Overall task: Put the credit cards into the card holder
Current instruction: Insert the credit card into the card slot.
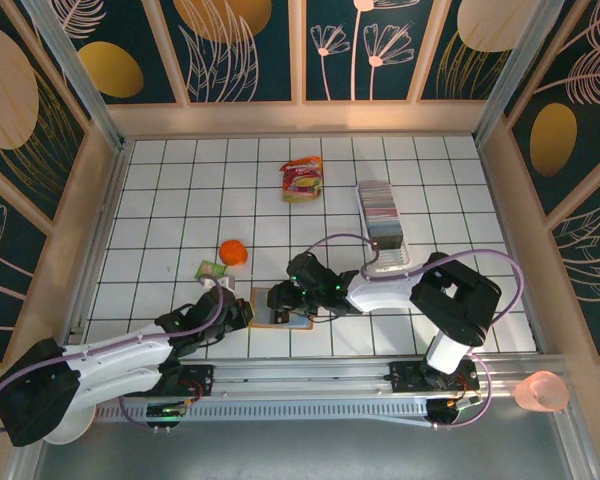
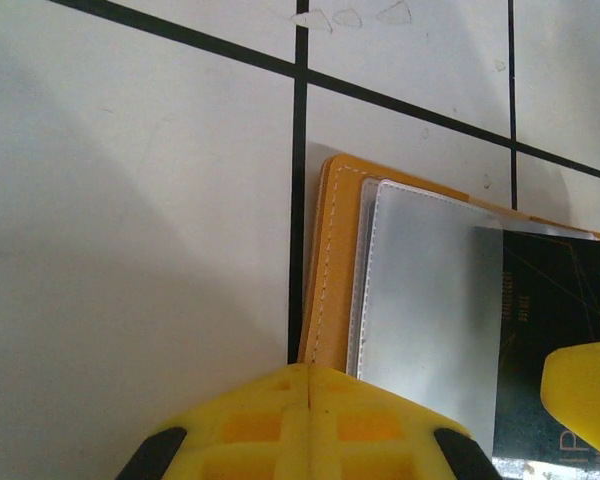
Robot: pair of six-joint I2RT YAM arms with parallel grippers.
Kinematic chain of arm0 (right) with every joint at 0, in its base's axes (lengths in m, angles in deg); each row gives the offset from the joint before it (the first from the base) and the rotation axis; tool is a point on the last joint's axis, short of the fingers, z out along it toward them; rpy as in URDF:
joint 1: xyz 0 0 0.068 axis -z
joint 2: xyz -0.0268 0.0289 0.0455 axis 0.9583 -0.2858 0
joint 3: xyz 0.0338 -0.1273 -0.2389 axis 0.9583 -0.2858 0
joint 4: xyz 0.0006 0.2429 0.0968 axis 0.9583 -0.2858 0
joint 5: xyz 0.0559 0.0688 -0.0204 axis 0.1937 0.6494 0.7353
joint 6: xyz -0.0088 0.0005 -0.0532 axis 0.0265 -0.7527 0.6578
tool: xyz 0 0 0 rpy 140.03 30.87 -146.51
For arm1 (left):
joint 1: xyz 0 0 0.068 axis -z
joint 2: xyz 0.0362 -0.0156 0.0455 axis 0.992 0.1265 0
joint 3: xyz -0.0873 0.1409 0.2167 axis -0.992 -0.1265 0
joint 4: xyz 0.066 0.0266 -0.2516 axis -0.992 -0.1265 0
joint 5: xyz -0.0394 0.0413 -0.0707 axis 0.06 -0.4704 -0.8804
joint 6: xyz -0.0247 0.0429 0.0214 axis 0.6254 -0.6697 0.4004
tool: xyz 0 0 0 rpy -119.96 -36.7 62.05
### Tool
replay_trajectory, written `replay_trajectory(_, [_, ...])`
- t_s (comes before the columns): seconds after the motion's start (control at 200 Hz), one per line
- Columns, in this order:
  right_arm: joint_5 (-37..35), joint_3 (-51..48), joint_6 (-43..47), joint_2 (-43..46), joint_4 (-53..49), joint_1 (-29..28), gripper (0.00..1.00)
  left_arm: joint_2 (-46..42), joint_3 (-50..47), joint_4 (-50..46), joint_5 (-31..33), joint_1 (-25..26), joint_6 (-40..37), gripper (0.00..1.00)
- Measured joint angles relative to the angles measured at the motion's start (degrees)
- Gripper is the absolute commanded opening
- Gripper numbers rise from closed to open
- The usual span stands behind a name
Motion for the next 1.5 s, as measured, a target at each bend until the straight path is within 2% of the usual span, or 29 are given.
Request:
replay_trajectory(0.19, [-3.3, 3.7, 3.1, 0.0, -9.3, -0.4, 0.50, -0.1, -0.2, -0.1, -0.2, 0.0, 0.0, 0.00])
replay_trajectory(0.395, [-5.6, 5.7, 4.8, 0.0, -14.7, -0.8, 0.48, -0.3, -0.3, -0.2, -0.2, 0.0, 0.0, 0.00])
replay_trajectory(0.495, [-6.3, 6.8, 5.7, -0.3, -16.7, -1.1, 0.53, -0.3, -0.3, -0.2, -0.2, 0.0, 0.0, 0.00])
replay_trajectory(0.741, [-7.1, 8.6, 6.0, -1.6, -18.1, -2.0, 0.53, -0.3, -0.3, -0.2, -0.7, 0.0, 0.0, 0.00])
replay_trajectory(0.971, [-7.2, 10.4, 6.2, -3.1, -18.1, -2.6, 0.56, 0.3, -0.3, 2.0, -5.0, 0.0, 0.0, 0.00])
replay_trajectory(1.041, [-8.0, 11.2, 6.6, -3.1, -19.8, -2.7, 0.61, 0.7, -0.3, 2.9, -6.2, 0.0, -0.1, 0.00])
replay_trajectory(1.261, [-13.0, 14.2, 8.3, -3.1, -28.0, -2.7, 0.63, 1.0, -0.3, 4.7, -7.6, 0.0, -0.1, 0.00])
replay_trajectory(1.326, [-13.9, 14.4, 8.8, -2.9, -29.8, -2.7, 0.58, 1.2, -0.3, 4.7, -7.7, 0.0, -0.1, 0.00])
replay_trajectory(1.501, [-14.6, 14.4, 9.2, -2.6, -31.6, -2.7, 0.38, 1.2, -0.3, 4.7, -7.6, 0.0, -0.1, 0.00])
